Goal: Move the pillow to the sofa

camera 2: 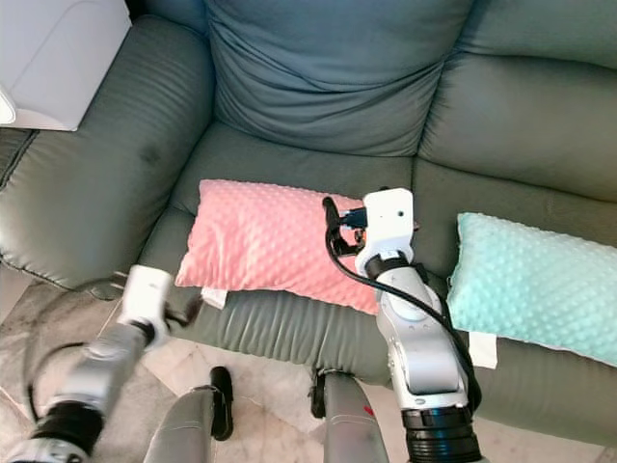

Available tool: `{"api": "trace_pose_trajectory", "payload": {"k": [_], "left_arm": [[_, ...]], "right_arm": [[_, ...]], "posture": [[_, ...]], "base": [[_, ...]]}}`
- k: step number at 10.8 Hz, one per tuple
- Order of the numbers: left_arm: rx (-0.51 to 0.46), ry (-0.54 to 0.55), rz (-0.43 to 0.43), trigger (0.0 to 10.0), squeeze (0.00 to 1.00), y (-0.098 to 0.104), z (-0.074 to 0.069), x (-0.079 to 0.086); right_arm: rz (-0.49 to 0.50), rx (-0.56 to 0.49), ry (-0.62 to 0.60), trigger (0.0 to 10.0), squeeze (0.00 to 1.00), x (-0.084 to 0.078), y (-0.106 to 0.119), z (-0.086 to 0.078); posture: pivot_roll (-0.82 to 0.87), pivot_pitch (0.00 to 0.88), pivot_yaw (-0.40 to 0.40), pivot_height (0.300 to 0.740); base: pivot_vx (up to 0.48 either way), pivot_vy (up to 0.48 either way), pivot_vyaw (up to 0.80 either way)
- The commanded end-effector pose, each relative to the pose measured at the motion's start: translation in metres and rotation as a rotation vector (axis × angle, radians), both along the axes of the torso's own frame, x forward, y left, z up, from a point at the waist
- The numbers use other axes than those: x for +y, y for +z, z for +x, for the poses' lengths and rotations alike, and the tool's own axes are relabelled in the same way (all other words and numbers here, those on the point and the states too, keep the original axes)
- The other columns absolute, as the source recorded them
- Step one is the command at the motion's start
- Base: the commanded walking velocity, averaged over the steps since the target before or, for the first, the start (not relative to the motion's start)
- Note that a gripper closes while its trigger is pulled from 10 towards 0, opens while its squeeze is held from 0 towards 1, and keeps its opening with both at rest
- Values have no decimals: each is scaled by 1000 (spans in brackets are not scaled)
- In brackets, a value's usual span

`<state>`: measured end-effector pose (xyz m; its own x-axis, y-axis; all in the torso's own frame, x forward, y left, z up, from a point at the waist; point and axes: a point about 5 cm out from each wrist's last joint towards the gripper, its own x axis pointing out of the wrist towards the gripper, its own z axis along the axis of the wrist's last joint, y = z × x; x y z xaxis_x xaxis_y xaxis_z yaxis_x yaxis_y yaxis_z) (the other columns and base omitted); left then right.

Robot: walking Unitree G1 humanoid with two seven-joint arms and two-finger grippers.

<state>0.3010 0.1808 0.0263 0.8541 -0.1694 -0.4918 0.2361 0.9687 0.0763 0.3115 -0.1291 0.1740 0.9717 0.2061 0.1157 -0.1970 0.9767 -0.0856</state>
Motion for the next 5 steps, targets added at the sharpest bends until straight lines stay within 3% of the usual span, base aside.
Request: {"api": "trace_pose_trajectory", "payload": {"k": [1,5], "left_arm": [[78,-4,22,10000,0,-18,-14,4],[82,44,11,10000,0,-23,-6,-6]], "right_arm": [[5,1,9,10000,0,1,2,-2],[6,8,5,10000,0,1,4,-5]], "posture": [[-118,344,8,740],[-137,366,1,740]], "base": [[0,0,0],[0,0,0]]}}
